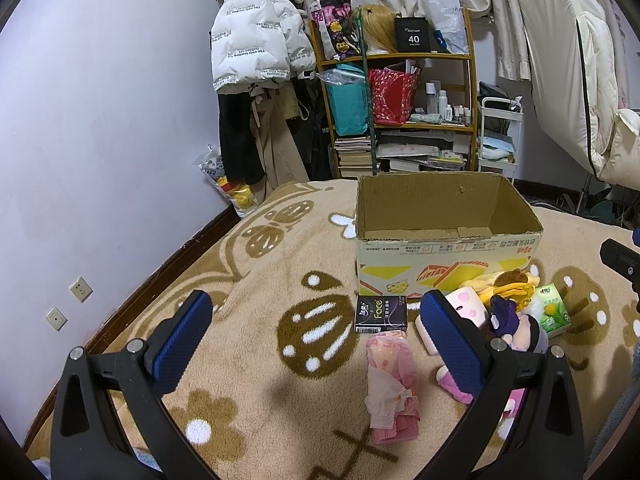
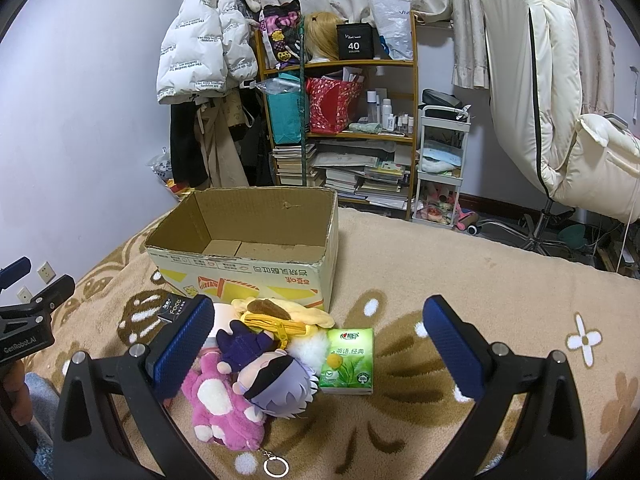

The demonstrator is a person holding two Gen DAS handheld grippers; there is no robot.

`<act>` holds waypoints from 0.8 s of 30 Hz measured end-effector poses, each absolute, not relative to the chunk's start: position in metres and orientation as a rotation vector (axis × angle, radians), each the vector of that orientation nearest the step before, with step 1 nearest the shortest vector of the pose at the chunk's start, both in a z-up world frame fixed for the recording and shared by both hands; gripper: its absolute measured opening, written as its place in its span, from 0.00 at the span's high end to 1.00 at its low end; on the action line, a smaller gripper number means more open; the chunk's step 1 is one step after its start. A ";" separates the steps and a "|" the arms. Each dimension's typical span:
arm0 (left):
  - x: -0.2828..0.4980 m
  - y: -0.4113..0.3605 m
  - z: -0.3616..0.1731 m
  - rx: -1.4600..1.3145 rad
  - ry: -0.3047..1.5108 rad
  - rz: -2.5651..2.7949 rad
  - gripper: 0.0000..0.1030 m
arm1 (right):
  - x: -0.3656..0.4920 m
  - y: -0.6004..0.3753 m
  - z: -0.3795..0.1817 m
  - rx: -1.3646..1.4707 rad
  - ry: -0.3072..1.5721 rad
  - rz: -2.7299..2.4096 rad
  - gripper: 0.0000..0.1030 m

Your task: Organize soft objects

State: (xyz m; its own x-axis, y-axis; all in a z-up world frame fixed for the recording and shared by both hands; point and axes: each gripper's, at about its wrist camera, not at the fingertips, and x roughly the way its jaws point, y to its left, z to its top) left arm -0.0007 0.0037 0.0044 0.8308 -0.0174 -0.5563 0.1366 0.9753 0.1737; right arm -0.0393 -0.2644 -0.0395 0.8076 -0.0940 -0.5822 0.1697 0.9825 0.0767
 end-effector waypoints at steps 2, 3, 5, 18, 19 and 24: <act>0.000 0.005 0.002 0.213 0.591 -0.081 0.00 | -0.039 -0.265 -0.039 0.127 0.616 -0.141 0.00; 0.000 0.005 0.002 0.215 0.596 -0.081 0.01 | -0.039 -0.265 -0.040 0.128 0.616 -0.141 0.00; 0.001 0.005 -0.002 0.222 0.614 -0.081 0.01 | -0.039 -0.265 -0.039 0.128 0.617 -0.140 0.00; 0.036 -0.007 -0.039 0.269 0.818 -0.084 0.01 | -0.012 -0.264 -0.049 0.204 0.705 -0.137 0.00; 0.038 -0.008 -0.041 0.268 0.832 -0.086 0.01 | -0.009 -0.269 -0.055 0.214 0.714 -0.142 0.00; 0.055 -0.015 -0.059 0.257 0.909 -0.099 0.01 | 0.007 -0.282 -0.074 0.267 0.795 -0.173 0.00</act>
State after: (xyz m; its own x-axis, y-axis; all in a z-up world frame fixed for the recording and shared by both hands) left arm 0.0547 -0.0155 -0.0587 0.6123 0.0239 -0.7902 0.1927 0.9649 0.1785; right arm 0.0071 -0.2819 -0.0745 0.6888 -0.0533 -0.7230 0.2528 0.9524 0.1706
